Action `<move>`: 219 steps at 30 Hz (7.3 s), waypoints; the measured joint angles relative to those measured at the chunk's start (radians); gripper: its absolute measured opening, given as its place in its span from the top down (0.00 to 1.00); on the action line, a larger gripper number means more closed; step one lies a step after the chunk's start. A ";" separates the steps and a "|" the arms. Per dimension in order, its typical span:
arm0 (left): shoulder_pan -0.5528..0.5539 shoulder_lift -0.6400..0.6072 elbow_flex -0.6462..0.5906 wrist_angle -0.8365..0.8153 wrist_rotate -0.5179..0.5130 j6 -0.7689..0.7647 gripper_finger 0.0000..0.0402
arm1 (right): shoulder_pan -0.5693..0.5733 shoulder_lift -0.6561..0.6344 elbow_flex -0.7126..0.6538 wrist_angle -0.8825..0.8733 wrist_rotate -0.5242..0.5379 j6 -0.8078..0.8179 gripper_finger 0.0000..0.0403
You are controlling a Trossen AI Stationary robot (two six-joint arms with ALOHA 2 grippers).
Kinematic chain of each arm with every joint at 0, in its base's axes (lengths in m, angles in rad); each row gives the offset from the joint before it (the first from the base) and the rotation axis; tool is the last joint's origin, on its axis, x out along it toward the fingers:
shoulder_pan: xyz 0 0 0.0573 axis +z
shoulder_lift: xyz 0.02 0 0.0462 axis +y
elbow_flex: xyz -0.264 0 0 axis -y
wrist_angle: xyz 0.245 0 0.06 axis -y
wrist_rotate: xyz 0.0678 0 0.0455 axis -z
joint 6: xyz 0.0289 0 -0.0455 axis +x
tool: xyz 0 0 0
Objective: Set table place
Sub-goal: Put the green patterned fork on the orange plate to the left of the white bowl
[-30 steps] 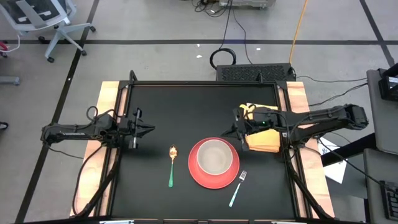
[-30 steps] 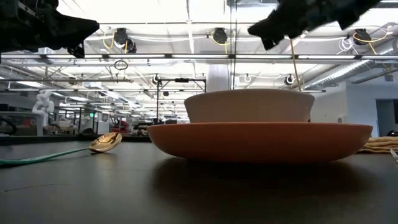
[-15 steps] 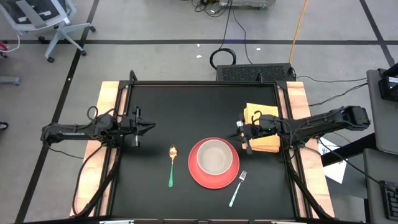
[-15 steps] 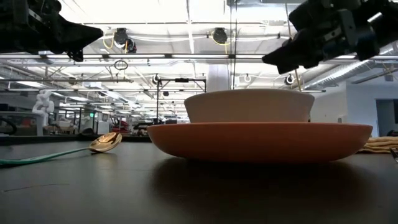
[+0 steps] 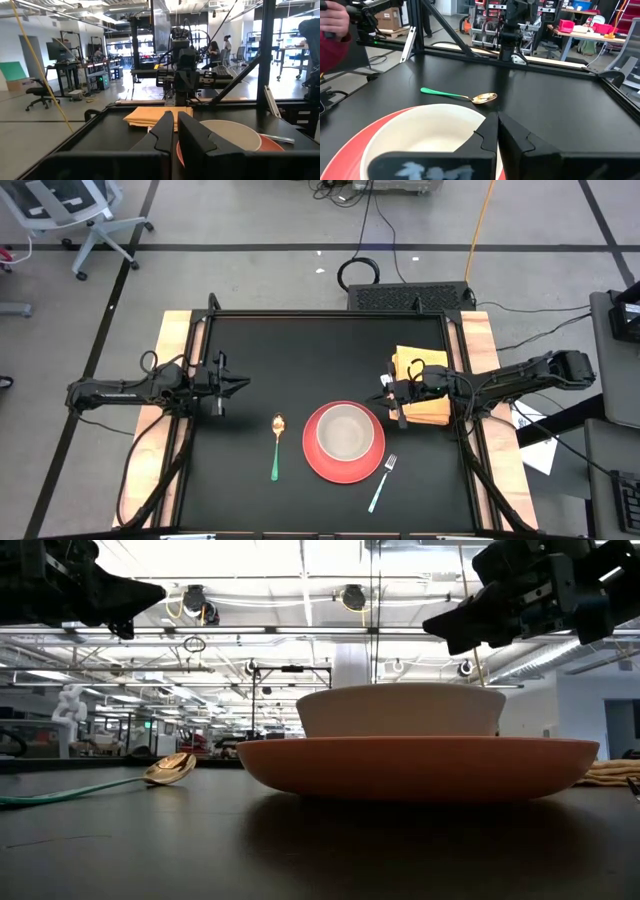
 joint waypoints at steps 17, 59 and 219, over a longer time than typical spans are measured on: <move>0.000 0.000 0.000 0.000 0.000 0.000 0.92 | 0.000 0.000 0.000 0.000 0.000 0.000 1.00; -0.032 0.108 0.000 0.122 0.107 -0.045 0.92 | 0.000 0.000 0.000 0.026 -0.001 0.000 1.00; -0.249 0.921 0.315 0.464 0.147 0.084 0.92 | 0.485 0.040 0.195 -0.228 0.111 0.030 1.00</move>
